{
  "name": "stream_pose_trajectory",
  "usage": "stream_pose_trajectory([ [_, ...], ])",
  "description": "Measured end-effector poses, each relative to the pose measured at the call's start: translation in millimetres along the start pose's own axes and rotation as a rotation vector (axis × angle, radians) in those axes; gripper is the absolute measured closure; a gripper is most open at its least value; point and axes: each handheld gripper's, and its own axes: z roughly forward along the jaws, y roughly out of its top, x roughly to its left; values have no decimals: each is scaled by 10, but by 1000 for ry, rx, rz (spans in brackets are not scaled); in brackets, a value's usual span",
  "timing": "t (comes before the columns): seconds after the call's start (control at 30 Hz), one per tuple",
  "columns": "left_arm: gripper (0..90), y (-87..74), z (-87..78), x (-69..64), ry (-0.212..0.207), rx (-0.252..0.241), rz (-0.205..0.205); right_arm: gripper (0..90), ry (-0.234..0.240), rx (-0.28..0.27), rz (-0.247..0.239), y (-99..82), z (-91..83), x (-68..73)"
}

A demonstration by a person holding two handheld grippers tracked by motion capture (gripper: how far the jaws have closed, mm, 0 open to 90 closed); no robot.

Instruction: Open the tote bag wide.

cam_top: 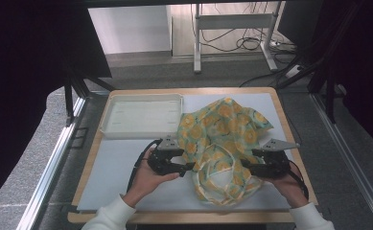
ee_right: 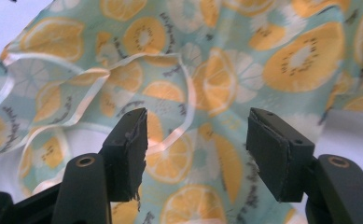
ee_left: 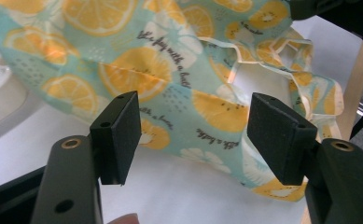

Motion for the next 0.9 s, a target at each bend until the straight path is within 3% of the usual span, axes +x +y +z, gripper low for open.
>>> stream_pose_trajectory([
  [0.13, 345, 1, 78, -73, 5, 20, 22, 376, 16, 26, -10, -47, 27, 44],
  [0.37, 275, 25, 287, -246, 118, 87, 96, 375, 16, 66, 1, -117, 97, 39],
  [0.57, 254, 41, 474, -316, 150, 137, 119, 375, 17, 72, -4, -111, 102, 57],
  [0.67, 299, 34, 524, -304, 175, 143, 128, 374, 17, 74, -4, -112, 105, 61],
  [0.83, 590, -8, 532, -252, 139, 135, 120, 375, 16, 72, -1, -116, 99, 47],
  [0.9, 664, -16, 507, -224, 127, 121, 111, 375, 13, 74, 1, -119, 90, 33],
])
